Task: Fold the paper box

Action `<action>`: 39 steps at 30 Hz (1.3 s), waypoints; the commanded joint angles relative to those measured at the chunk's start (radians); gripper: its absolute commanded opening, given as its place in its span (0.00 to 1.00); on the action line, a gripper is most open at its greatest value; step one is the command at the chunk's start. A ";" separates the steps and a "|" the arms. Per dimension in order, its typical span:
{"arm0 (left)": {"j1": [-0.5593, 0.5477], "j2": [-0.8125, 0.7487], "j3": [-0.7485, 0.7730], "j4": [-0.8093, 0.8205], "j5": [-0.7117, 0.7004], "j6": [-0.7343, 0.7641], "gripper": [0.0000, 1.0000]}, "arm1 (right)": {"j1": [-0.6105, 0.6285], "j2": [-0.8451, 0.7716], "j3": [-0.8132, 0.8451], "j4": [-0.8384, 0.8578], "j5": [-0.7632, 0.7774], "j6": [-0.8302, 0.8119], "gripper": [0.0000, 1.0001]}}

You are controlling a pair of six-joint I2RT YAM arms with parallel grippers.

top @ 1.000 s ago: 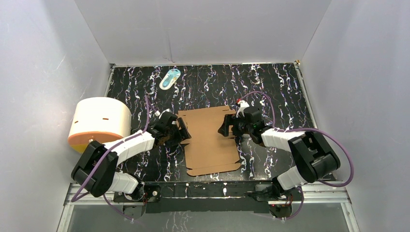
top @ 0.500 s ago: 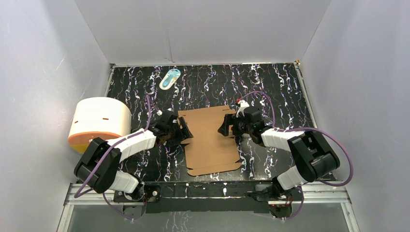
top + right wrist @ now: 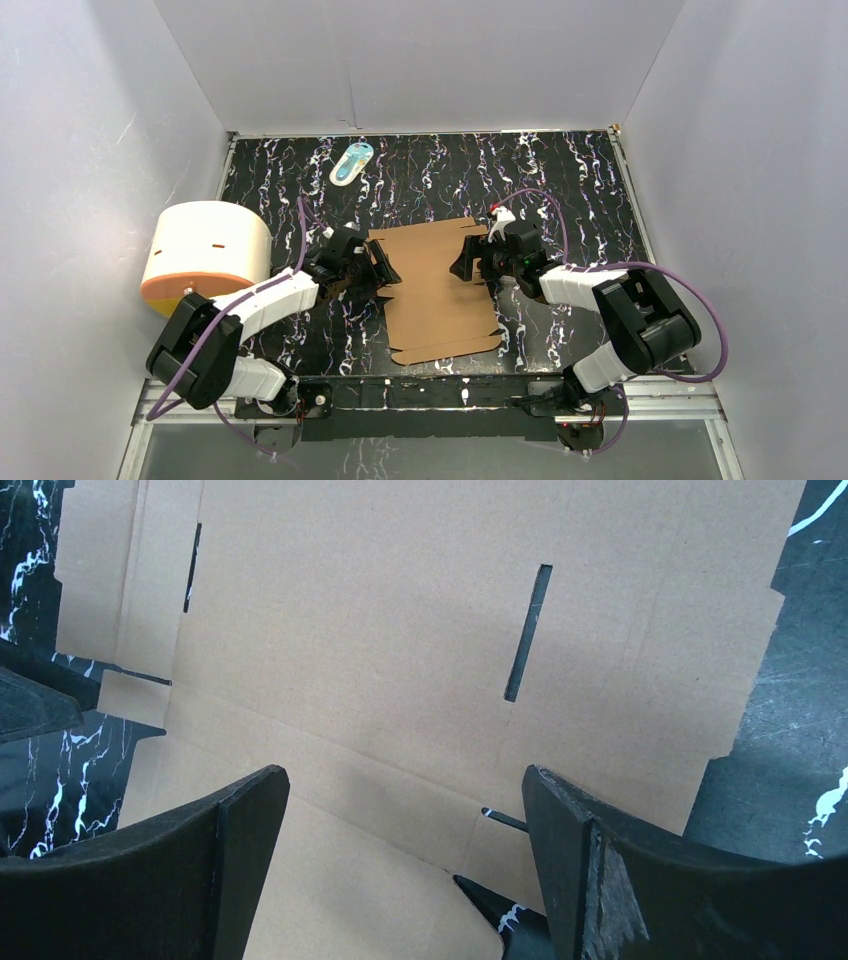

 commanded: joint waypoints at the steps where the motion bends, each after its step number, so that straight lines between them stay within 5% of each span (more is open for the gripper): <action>1: -0.010 -0.048 0.033 0.017 0.042 -0.030 0.66 | 0.004 0.023 -0.024 0.001 -0.018 0.019 0.96; 28: -0.097 0.071 0.094 0.056 0.015 -0.019 0.68 | 0.004 0.025 -0.018 0.005 -0.025 0.025 0.96; 39: -0.065 -0.018 0.233 -0.135 -0.136 0.158 0.69 | 0.002 -0.027 0.142 -0.170 0.019 -0.064 0.98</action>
